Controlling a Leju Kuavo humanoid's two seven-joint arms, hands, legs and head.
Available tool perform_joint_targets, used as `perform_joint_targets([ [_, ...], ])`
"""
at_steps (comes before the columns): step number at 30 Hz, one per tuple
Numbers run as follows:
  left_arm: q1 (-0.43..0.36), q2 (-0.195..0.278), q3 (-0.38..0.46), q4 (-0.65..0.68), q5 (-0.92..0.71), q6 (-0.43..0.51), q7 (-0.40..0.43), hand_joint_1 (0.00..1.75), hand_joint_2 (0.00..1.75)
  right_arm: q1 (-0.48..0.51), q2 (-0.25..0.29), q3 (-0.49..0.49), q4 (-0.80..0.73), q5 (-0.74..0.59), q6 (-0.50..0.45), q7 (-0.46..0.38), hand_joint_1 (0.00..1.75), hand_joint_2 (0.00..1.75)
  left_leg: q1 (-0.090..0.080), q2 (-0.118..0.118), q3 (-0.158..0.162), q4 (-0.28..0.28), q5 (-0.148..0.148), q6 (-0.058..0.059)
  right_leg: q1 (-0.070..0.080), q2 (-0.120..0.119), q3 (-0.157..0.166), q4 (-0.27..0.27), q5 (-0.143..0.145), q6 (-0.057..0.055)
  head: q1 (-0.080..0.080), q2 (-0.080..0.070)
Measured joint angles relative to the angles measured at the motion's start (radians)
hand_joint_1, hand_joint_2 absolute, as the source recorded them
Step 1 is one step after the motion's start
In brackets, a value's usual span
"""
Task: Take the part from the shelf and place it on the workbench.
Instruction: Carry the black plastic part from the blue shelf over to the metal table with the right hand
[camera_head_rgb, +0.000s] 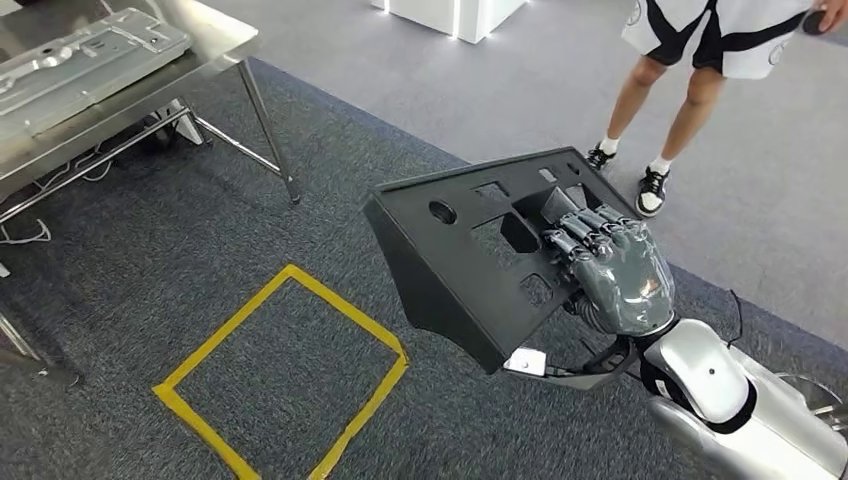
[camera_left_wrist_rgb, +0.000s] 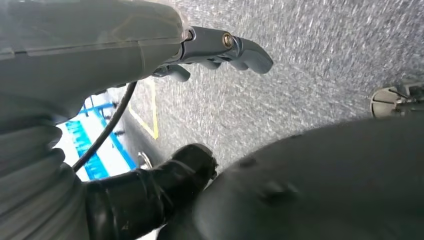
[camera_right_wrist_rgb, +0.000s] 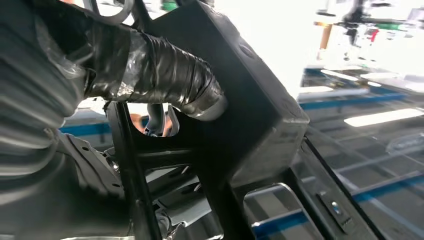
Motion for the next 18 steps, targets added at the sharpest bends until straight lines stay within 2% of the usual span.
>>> perform_joint_targets([
  [1, 0.000, 0.000, 0.000, 0.000, -0.001, -0.001, 0.000, 0.00, 1.75, 0.000, 0.000, 0.000, 0.000, -0.001, 0.001, 0.000, 1.75, 1.75, 0.004, 0.013, -0.040, 0.064, -0.020, -0.005, 0.002, -0.016, 0.007, -0.001, -0.005, -0.002, 0.000, 0.000],
  [2, 0.000, 0.000, 0.000, 0.000, -0.001, -0.002, 0.000, 0.00, 1.75, 0.000, 0.000, 0.000, 0.000, -0.002, 0.002, -0.001, 1.75, 1.75, 0.008, 0.019, -0.072, 0.108, -0.025, -0.009, 0.003, -0.031, 0.013, -0.002, -0.011, -0.002, 0.000, 0.000],
  [3, 0.001, 0.000, 0.000, 0.000, -0.001, -0.003, 0.001, 0.00, 1.75, 0.000, 0.000, 0.000, 0.001, -0.004, 0.003, -0.002, 1.75, 1.75, 0.012, 0.021, -0.088, 0.118, -0.010, -0.012, 0.003, -0.047, 0.021, -0.002, -0.018, -0.001, 0.000, 0.000],
  [4, 0.001, 0.000, 0.000, 0.000, -0.001, -0.004, 0.002, 0.00, 1.75, -0.001, 0.000, 0.000, 0.001, -0.006, 0.003, -0.003, 1.75, 1.75, 0.014, 0.026, -0.083, 0.090, 0.021, -0.014, 0.003, -0.061, 0.030, -0.002, -0.026, 0.002, 0.000, 0.000],
  [5, 0.002, 0.000, 0.000, 0.000, -0.001, -0.005, 0.003, 0.00, 1.75, -0.002, 0.000, 0.000, 0.001, -0.009, 0.005, -0.004, 1.75, 1.75, 0.016, 0.037, -0.059, 0.027, 0.066, -0.014, 0.003, -0.075, 0.041, -0.002, -0.034, 0.005, 0.000, 0.000],
  [6, 0.003, 0.001, 0.000, 0.000, -0.001, -0.007, 0.005, 0.00, 1.75, -0.003, -0.001, 0.000, 0.001, -0.012, 0.006, -0.005, 1.75, 1.75, 0.014, 0.058, -0.028, -0.041, 0.101, -0.012, 0.004, -0.087, 0.051, -0.002, -0.043, 0.009, 0.000, 0.000],
  [7, 0.003, 0.001, 0.000, 0.000, -0.001, -0.009, 0.007, 0.00, 1.75, -0.005, -0.002, 0.000, 0.001, -0.015, 0.007, -0.006, 1.75, 1.75, 0.009, 0.077, -0.001, -0.097, 0.123, -0.007, 0.006, -0.097, 0.059, -0.001, -0.051, 0.014, 0.000, 0.000],
  [8, 0.003, 0.001, 0.000, 0.000, -0.001, -0.011, 0.008, 0.00, 1.75, -0.008, -0.003, 0.000, 0.001, -0.017, 0.009, -0.008, 1.75, 1.75, 0.005, 0.091, 0.016, -0.132, 0.130, 0.000, 0.008, -0.106, 0.065, -0.001, -0.059, 0.020, 0.001, 0.000],
  [9, 0.004, 0.001, 0.000, 0.000, -0.001, -0.013, 0.010, 0.00, 1.75, -0.012, -0.004, 0.000, 0.001, -0.018, 0.011, -0.011, 1.75, 1.75, -0.002, 0.095, 0.021, -0.140, 0.123, 0.007, 0.009, -0.115, 0.069, -0.001, -0.064, 0.027, 0.001, 0.000],
  [11, 0.004, 0.002, -0.001, 0.000, -0.001, -0.015, 0.014, 0.00, 1.75, -0.021, -0.005, 0.001, 0.001, -0.021, 0.015, -0.017, 1.75, 1.75, -0.005, 0.073, 0.027, -0.147, 0.116, 0.021, 0.007, -0.131, 0.081, -0.005, -0.076, 0.041, 0.001, 0.000],
  [12, 0.003, 0.004, -0.001, 0.000, -0.001, -0.016, 0.015, 0.00, 1.75, -0.027, -0.005, 0.001, 0.002, -0.024, 0.017, -0.019, 1.75, 1.75, -0.004, 0.060, 0.036, -0.154, 0.113, 0.027, 0.003, -0.121, 0.086, 0.001, -0.083, 0.046, 0.001, 0.000],
  [13, 0.002, 0.005, -0.001, 0.000, -0.001, -0.017, 0.016, 0.00, 1.75, -0.034, -0.006, 0.000, 0.002, -0.027, 0.019, -0.020, 1.75, 1.75, -0.002, 0.048, 0.047, -0.162, 0.111, 0.034, 0.000, -0.097, 0.080, 0.024, -0.095, 0.049, 0.001, 0.000],
  [14, 0.000, 0.006, -0.001, 0.000, -0.001, -0.017, 0.017, 0.00, 1.75, -0.039, -0.008, 0.000, 0.003, -0.031, 0.021, -0.020, 1.75, 1.75, 0.002, 0.037, 0.057, -0.168, 0.110, 0.041, -0.003, -0.065, 0.059, 0.070, -0.114, 0.050, 0.002, 0.000],
  [15, -0.002, 0.006, -0.001, 0.000, -0.001, -0.018, 0.018, 0.00, 1.75, -0.043, -0.009, 0.000, 0.004, -0.034, 0.024, -0.020, 1.75, 1.75, 0.001, 0.025, 0.064, -0.170, 0.107, 0.046, -0.004, -0.032, 0.021, 0.137, -0.138, 0.049, 0.002, 0.000],
  [16, -0.003, 0.006, -0.001, 0.000, -0.001, -0.019, 0.018, 0.00, 1.75, -0.046, -0.011, 0.000, 0.006, -0.037, 0.027, -0.021, 1.75, 1.75, 0.000, 0.013, 0.069, -0.170, 0.103, 0.050, -0.005, -0.013, -0.028, 0.211, -0.160, 0.050, 0.002, 0.000],
  [17, -0.005, 0.006, -0.001, 0.000, -0.001, -0.020, 0.019, 0.00, 1.75, -0.046, -0.013, 0.000, 0.008, -0.041, 0.031, -0.021, 1.75, 1.75, 0.000, -0.002, 0.074, -0.170, 0.098, 0.052, -0.005, -0.004, -0.074, 0.271, -0.169, 0.051, 0.002, 0.000],
  [18, -0.005, 0.006, -0.001, 0.000, -0.001, -0.020, 0.019, 0.00, 1.75, -0.047, -0.014, 0.001, 0.010, -0.045, 0.034, -0.021, 1.75, 1.75, 0.000, -0.018, 0.081, -0.168, 0.092, 0.052, -0.005, -0.001, -0.108, 0.299, -0.157, 0.052, 0.002, 0.000],
])
